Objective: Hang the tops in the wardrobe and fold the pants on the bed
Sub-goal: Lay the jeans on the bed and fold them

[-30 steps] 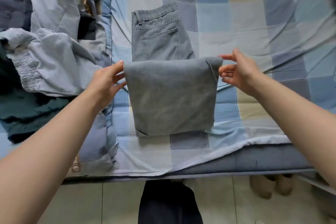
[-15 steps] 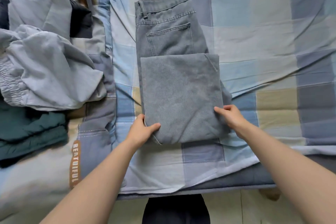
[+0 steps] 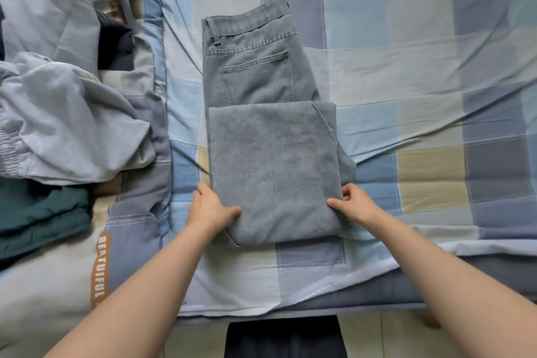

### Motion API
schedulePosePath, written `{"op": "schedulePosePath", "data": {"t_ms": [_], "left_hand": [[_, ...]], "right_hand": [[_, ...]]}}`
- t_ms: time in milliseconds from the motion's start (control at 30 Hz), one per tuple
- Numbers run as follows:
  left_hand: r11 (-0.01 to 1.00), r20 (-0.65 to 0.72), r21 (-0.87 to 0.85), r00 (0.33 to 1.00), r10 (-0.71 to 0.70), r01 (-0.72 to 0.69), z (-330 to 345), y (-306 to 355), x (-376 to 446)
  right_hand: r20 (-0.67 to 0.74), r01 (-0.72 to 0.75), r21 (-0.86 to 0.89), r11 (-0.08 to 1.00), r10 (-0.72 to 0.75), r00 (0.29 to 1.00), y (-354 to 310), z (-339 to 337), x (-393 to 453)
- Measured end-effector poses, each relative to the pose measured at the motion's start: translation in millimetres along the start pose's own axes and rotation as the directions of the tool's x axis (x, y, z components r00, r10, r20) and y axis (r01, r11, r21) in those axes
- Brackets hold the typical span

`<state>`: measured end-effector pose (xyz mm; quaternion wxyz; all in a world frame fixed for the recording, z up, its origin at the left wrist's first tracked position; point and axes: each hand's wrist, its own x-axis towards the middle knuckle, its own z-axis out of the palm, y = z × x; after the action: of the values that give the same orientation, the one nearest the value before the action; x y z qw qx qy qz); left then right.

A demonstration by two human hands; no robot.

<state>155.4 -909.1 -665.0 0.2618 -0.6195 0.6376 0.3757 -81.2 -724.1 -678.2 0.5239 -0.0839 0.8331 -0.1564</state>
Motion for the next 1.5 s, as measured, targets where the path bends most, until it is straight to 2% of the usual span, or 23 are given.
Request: {"op": "schedulePosePath", "data": {"t_ms": [33,67,100,133,200,300,367,433,467,533,600,667,733,867,933,1000,1067,1133,1300,1333,1400,1467,1500], "left_hand": [[0.999,-0.157,0.027,0.987,0.026,-0.022,-7,16,-1],[0.993,-0.307,0.057,0.944,0.118,-0.106,-15,33,0],[0.970,-0.409,0.109,0.879,0.245,-0.219,-18,53,3],[0.926,-0.447,0.174,0.811,0.378,-0.335,-28,68,8],[0.820,-0.384,0.277,0.724,0.573,-0.502,-36,105,19],[0.705,-0.172,0.355,0.698,0.695,-0.614,-32,159,41],[0.705,-0.039,0.358,0.744,0.667,-0.613,-30,184,53],[0.779,0.057,0.275,0.818,0.572,-0.564,-29,198,59],[0.797,0.076,0.267,0.837,0.542,-0.541,-31,201,60],[0.798,0.061,0.289,0.842,0.536,-0.529,-33,205,56],[0.768,0.076,0.232,0.798,0.598,-0.597,-40,199,48],[0.724,0.173,0.078,0.724,0.667,-0.685,-49,184,36],[0.673,0.266,-0.013,0.647,0.715,-0.739,-56,162,16],[0.583,0.372,0.034,0.551,0.747,-0.812,-71,111,-25],[0.580,0.388,0.078,0.561,0.731,-0.811,-78,91,-41],[0.605,0.391,0.114,0.595,0.702,-0.788,-84,73,-54],[0.622,0.413,0.162,0.625,0.663,-0.766,-83,60,-63],[0.624,0.442,0.198,0.637,0.631,-0.756,-82,49,-71],[0.639,0.423,0.138,0.629,0.652,-0.756,-89,32,-89],[0.648,0.406,0.112,0.630,0.663,-0.754,-92,30,-92],[0.662,0.366,0.043,0.628,0.687,-0.748,-98,30,-94],[0.649,0.324,-0.031,0.607,0.726,-0.760,-103,39,-92],[0.641,0.287,-0.068,0.600,0.747,-0.765,-105,47,-88]], "right_hand": [[-0.022,0.000,0.051,0.999,0.001,1.000,-3,-2,3],[-0.042,0.015,0.108,0.994,-0.011,0.999,-6,-4,6],[-0.056,0.030,0.157,0.987,-0.021,0.998,-8,-10,9],[-0.057,0.048,0.191,0.980,-0.037,0.998,-16,-12,9],[-0.037,0.120,0.200,0.972,-0.115,0.993,-25,-18,11],[0.005,0.354,0.026,0.935,-0.354,0.935,-28,-23,15],[0.043,0.448,-0.164,0.879,-0.447,0.893,-28,-18,15],[0.055,0.485,-0.237,0.842,-0.487,0.872,-29,-16,16],[0.035,0.487,-0.195,0.852,-0.490,0.871,-29,-15,15],[-0.058,0.432,0.052,0.900,-0.429,0.901,-28,-19,14],[-0.208,0.315,0.266,0.911,-0.265,0.942,-28,-29,18],[-0.355,0.235,0.210,0.949,-0.150,0.923,-31,-44,28],[-0.394,0.162,0.089,0.983,-0.115,0.912,-34,-57,37],[-0.182,0.112,-0.200,0.973,-0.149,0.972,-47,-66,44],[-0.088,0.156,-0.293,0.943,-0.189,0.978,-52,-64,45],[-0.042,0.153,-0.226,0.962,-0.166,0.985,-55,-63,46],[0.001,0.066,-0.059,0.996,-0.066,0.998,-56,-64,45],[-0.012,0.035,0.021,0.999,-0.035,0.999,-58,-56,44],[-0.177,0.230,-0.175,0.957,-0.261,0.949,-71,-16,33],[-0.181,0.256,-0.220,0.941,-0.297,0.937,-74,-9,32],[-0.101,0.265,-0.235,0.935,-0.295,0.950,-78,5,35],[0.013,0.172,-0.041,0.984,-0.172,0.985,-85,13,37],[0.060,0.078,0.088,0.993,-0.084,0.995,-88,13,38]]}}
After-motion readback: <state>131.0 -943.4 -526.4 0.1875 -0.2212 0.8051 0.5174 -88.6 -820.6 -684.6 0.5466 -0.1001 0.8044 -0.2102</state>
